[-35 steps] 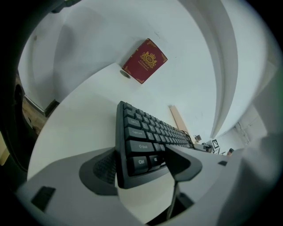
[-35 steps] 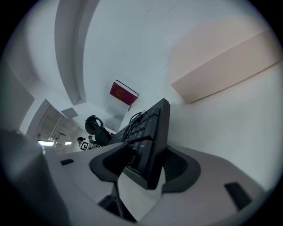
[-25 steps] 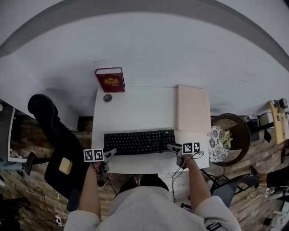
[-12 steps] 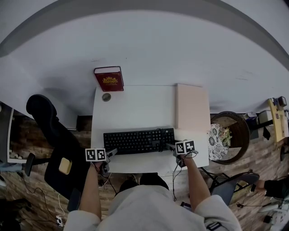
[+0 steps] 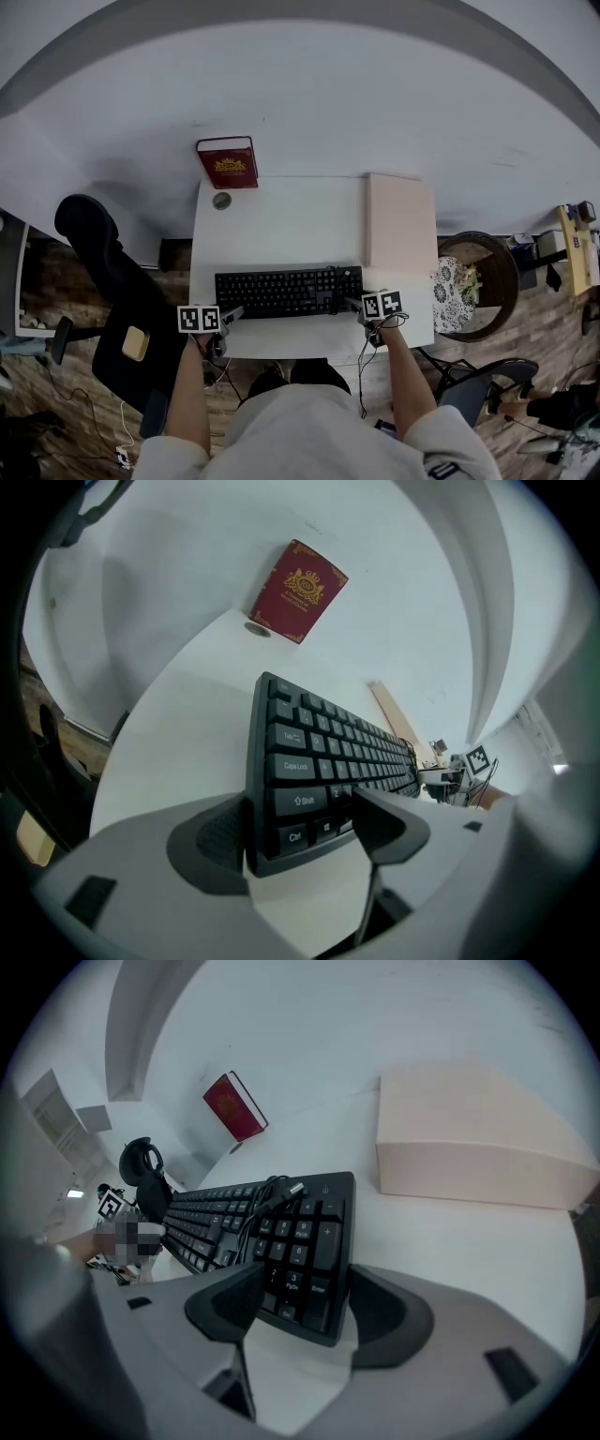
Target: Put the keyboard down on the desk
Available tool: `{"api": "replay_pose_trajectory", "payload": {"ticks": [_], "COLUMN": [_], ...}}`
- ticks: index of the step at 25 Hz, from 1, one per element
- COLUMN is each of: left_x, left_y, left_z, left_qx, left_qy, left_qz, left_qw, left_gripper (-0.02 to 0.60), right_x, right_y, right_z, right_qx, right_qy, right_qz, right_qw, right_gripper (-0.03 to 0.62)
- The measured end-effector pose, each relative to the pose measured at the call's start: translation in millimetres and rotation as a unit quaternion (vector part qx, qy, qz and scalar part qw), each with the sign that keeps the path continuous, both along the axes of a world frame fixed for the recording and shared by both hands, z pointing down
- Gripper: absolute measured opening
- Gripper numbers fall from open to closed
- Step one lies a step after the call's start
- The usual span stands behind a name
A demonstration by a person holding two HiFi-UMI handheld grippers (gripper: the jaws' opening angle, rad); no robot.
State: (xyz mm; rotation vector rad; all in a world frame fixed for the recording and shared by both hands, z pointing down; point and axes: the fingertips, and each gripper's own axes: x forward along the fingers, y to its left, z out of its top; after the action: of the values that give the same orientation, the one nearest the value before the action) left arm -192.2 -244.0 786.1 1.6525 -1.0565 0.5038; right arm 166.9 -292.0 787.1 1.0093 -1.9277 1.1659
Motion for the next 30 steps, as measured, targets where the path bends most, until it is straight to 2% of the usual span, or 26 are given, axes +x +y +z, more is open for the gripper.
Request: {"api": "replay_pose_trajectory", "payload": {"ticks": [3,5,8,11,13,19,24,27,30], "left_x": [1,2,5,10,11,7,3,-1,-3], "left_y": [-2,-5,-6,-6,-5,-5,-8,-7,-8], "left_z": [-2,-2,-2,-3,-2,0,3,4,0], "left_qx": [0.003,0.008,0.010,0.012,0.011,0.009,0.008,0.014,0.018], "left_qy": [0.002,0.002,0.001,0.001,-0.002,-0.034,-0.075,-0.126,-0.154], "left_qz": [-0.002,-0.005,-0.007,-0.004,-0.005,0.000,0.013,0.040,0.054], "left_qw": [1.0000,1.0000,0.9999,0.9999,0.9999,0.9994,0.9971,0.9911,0.9864], "left_gripper": [0.342,0.342,0.344,0.347,0.347,0.357,0.370,0.353,0.347], "right_x": [3,3,6,3,-3,-39,-79,-95,-105], "right_y": [-6,-15,-21,-16,-11,-2,7,11,12], "right_z": [3,-3,-4,-22,-33,-50,-60,-60,-58], "right_qx": [0.049,0.100,0.145,0.151,0.160,0.200,0.202,0.203,0.202], "right_qy": [0.074,0.135,0.169,0.137,0.111,0.074,0.034,0.023,0.018], "right_qz": [-0.041,-0.081,-0.097,-0.082,-0.066,-0.075,-0.087,-0.094,-0.100], "right_qw": [0.995,0.982,0.970,0.976,0.979,0.974,0.975,0.974,0.974], "right_gripper": [0.279,0.286,0.340,0.371,0.370,0.364,0.347,0.344,0.341]}}
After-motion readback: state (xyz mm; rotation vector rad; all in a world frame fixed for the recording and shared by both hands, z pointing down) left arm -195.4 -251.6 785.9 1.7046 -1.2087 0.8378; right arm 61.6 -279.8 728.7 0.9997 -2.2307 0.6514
